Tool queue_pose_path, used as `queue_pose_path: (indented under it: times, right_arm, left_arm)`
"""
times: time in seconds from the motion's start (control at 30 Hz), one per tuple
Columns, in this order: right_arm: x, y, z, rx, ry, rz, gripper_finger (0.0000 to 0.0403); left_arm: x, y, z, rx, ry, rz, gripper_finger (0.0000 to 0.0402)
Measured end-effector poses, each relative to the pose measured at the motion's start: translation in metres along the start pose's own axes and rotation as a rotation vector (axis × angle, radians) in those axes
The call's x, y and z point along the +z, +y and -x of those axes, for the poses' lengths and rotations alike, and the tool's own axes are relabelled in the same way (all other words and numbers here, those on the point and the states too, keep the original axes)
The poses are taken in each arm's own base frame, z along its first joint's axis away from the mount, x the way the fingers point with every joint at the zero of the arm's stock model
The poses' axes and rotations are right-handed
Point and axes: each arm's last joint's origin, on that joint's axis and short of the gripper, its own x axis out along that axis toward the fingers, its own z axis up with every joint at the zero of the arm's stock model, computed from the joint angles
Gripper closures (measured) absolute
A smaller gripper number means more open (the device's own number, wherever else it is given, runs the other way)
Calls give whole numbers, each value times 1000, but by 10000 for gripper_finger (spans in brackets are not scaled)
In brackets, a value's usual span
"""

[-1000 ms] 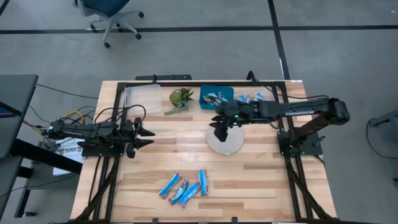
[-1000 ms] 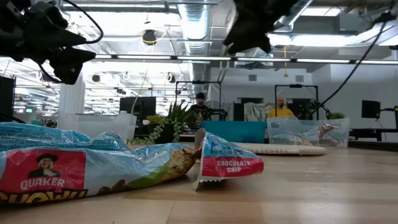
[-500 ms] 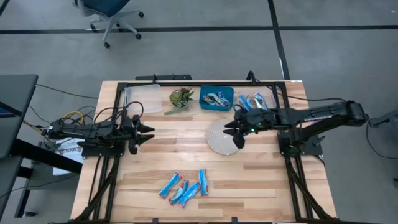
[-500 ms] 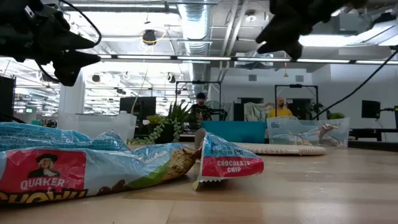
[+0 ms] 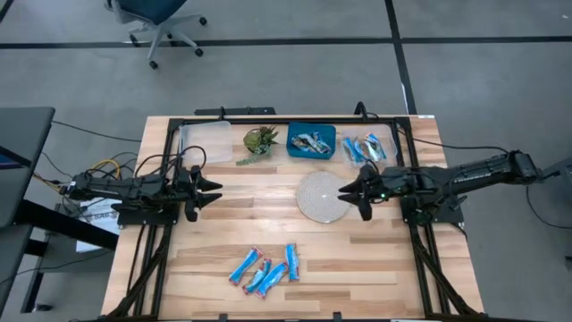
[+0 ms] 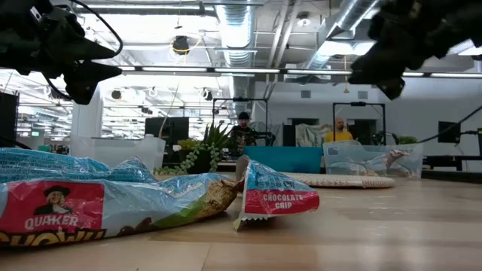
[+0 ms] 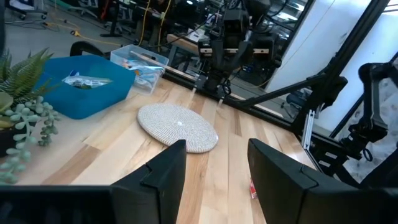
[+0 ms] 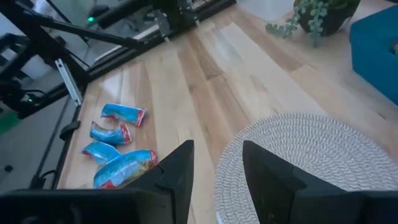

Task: Pick and place Granola Bars by type
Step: Put the red granola bar into the left transparent bin

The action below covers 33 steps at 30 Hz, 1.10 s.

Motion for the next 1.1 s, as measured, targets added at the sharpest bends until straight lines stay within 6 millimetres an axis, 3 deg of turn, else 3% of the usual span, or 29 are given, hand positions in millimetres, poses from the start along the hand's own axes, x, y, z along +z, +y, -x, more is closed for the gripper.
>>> queue_pose_path:
  times: [0.17,0.5,1.1]
  right_arm:
    - [-20,-11,11,25,-53,-6,275]
    - [-48,-27,16,154,-321,-36,275]
    - [-71,-39,21,93,-220,2,275]
  left_arm:
    - [0,0,0,0,0,0,237]
    - [0,0,0,1,1,0,237]
    - [0,0,0,1,1,0,237]
